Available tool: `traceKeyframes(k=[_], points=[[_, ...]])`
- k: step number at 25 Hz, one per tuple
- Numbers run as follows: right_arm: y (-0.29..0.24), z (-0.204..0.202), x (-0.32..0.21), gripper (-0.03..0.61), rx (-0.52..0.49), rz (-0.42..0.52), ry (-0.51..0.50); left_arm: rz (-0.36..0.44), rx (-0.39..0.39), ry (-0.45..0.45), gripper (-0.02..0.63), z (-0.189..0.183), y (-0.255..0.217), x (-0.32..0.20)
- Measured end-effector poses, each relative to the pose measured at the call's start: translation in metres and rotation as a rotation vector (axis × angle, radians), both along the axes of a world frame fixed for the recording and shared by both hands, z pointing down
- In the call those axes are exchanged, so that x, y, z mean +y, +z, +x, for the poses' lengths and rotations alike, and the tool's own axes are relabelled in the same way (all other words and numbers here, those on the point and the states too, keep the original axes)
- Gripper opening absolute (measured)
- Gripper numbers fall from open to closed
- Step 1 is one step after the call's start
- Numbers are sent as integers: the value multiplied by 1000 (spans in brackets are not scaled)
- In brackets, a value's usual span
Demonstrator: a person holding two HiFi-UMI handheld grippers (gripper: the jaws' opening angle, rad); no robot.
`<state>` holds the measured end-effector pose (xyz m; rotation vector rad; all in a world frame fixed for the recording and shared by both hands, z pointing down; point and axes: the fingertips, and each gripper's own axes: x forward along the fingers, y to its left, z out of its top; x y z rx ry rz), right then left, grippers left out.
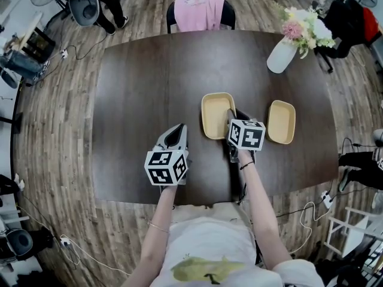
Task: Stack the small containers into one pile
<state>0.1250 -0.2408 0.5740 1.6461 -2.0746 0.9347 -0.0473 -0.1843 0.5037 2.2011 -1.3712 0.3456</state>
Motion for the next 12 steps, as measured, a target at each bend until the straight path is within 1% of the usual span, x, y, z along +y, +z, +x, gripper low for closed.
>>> traceKeyframes(k=[6,12], points=[[-4,-4,1,172,-5,37,-22,11,-1,-6,25,6,-3,4],[-8,3,9,173,-22,43,-11,25,2,-17,25,11,-9,9]])
